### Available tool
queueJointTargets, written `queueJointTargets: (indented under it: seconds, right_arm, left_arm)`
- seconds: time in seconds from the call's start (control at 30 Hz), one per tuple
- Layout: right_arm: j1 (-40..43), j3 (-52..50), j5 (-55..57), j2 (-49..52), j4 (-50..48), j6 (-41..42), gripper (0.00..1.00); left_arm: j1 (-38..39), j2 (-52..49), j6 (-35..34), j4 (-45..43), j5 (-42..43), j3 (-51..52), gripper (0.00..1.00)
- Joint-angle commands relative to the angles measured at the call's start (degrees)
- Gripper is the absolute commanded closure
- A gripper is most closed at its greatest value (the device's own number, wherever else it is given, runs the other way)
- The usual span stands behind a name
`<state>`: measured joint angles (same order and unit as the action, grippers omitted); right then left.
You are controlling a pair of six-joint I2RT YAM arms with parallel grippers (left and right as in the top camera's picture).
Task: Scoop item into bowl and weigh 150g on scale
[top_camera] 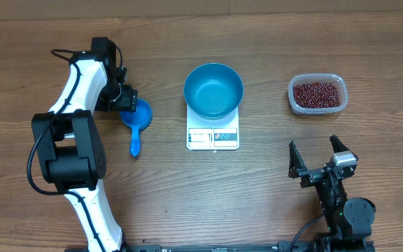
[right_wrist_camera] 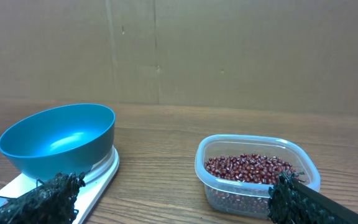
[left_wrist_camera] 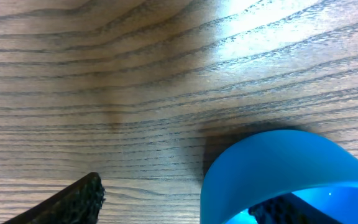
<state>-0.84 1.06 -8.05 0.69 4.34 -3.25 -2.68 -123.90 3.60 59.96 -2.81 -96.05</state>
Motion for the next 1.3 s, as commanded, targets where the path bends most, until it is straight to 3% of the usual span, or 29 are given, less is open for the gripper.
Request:
queueJointTargets:
  seconds: [0.0,0.1,0.5,0.73,0.93,1.27]
  right_arm:
    - [-0.28,-0.61,0.46,-0.5,-0.2,-0.24,0.0]
    - [-0.28,-0.61,0.46,-0.5,-0.2,-0.24,0.0]
    - [-0.28,-0.61,0.46,-0.5,-0.2,-0.24,0.0]
    - [-0.28,-0.61,0.46,-0.5,-0.2,-0.24,0.0]
    - [-0.28,-0.59,0.46,-0.5,-0.2,-0.24,0.0]
    - [-0.28,-0.61,0.46,-0.5,-0.2,-0.24,0.0]
  left_arm:
    - [0.13,-0.94,0.72,-0.07,-0.13,-1.44,0.24]
    - [0.13,-0.94,0.72,-0.07,-0.13,-1.44,0.26]
    - [0.13,-0.94,0.72,0.0,-0.11,-1.44,0.54]
    - [0.13,-0.94,0.72,0.0,-0.11,-1.44,0.65]
    - [0.13,-0.94,0.72,0.0,-0.11,-1.44,0.84]
    - [0.13,-0.94,0.72,0.04,1.9,-1.44,0.96]
